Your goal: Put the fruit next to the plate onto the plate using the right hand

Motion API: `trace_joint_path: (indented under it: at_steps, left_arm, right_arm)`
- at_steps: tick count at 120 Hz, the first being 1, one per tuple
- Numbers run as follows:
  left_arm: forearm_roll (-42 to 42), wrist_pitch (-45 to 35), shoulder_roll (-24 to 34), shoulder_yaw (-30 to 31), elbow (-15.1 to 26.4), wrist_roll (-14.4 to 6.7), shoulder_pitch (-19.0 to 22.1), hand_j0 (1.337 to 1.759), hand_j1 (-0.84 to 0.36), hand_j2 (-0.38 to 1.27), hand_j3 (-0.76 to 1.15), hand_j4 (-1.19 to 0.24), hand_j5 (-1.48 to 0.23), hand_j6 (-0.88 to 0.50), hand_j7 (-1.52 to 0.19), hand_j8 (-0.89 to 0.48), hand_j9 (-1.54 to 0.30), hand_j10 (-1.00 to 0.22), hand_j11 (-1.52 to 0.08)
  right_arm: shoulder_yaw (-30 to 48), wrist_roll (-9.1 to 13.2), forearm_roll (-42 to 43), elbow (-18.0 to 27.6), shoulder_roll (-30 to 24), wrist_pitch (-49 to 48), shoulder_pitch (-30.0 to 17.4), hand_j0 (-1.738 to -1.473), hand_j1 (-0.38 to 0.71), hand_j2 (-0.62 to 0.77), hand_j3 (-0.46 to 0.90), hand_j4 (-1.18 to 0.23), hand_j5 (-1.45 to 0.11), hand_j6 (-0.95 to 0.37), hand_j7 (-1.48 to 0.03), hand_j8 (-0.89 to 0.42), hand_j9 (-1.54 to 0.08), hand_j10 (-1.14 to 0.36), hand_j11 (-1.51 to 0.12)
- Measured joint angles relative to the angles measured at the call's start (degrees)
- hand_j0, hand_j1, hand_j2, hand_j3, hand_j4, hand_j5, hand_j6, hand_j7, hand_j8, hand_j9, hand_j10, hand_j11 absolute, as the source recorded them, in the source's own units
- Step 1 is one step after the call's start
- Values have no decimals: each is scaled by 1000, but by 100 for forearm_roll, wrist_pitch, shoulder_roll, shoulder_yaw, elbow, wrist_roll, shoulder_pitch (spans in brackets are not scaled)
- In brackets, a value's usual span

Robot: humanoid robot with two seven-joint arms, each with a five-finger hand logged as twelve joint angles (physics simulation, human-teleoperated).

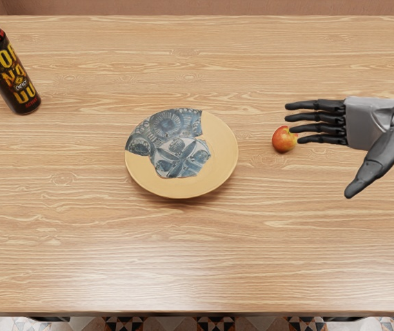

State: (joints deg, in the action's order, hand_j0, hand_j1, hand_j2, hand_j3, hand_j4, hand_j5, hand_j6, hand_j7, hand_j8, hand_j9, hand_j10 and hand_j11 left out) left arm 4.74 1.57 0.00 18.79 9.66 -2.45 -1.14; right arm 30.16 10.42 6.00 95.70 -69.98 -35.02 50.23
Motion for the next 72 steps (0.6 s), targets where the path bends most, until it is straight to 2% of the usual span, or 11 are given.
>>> trace_joint_path:
  at_steps: [10,15,34,40,50,63,72]
  left_arm:
    - [0,-1,0,0,0,0,0,1658,71,47,0,-232,-301,-232,-301,-232,-301,-232,-301]
    - [0,-3,0,0,0,0,0,1658,71,47,0,-232,-301,-232,-301,-232,-301,-232,-301]
    - [0,-2,0,0,0,0,0,1658,71,47,0,-232,-301,-232,-301,-232,-301,-232,-301]
    - [0,-2,0,0,0,0,0,1658,71,47,0,-232,-301,-232,-301,-232,-301,-232,-301]
    - [0,-2,0,1,0,0,0,1658,71,47,0,-232,-301,-232,-301,-232,-301,-232,-301]
    - [1,-1,0,1,1,0,0,1658,71,47,0,-232,-301,-232,-301,-232,-301,-232,-301]
    - [1,-1,0,1,0,0,0,1658,71,46,0,-232,-301,-232,-301,-232,-301,-232,-301]
  right_arm:
    - [10,53,143,30,117,0,45,-1658,-263,-13,0,-73,-95,-74,-95,-74,-95,-74,-95]
    - [26,150,207,38,207,0,113,-1658,-265,-12,0,-72,-93,-73,-93,-73,-93,-73,-93]
    - [55,1101,533,38,784,565,631,-1658,-280,-10,0,-61,-77,-61,-77,-61,-77,-61,-77]
    - [61,1307,1042,31,982,930,790,-1658,-283,-10,0,-58,-74,-58,-73,-58,-73,-58,-73]
    - [60,1527,2173,24,1447,1689,941,-1658,-288,-9,0,-54,-68,-55,-68,-54,-68,-54,-68]
    - [-94,2084,3656,-1,2130,2805,967,-1658,-292,-8,0,-51,-64,-52,-63,-51,-63,-51,-63]
    - [-289,2276,4291,-96,2435,3300,944,-1658,-294,-8,0,-50,-62,-51,-61,-50,-61,-49,-61]
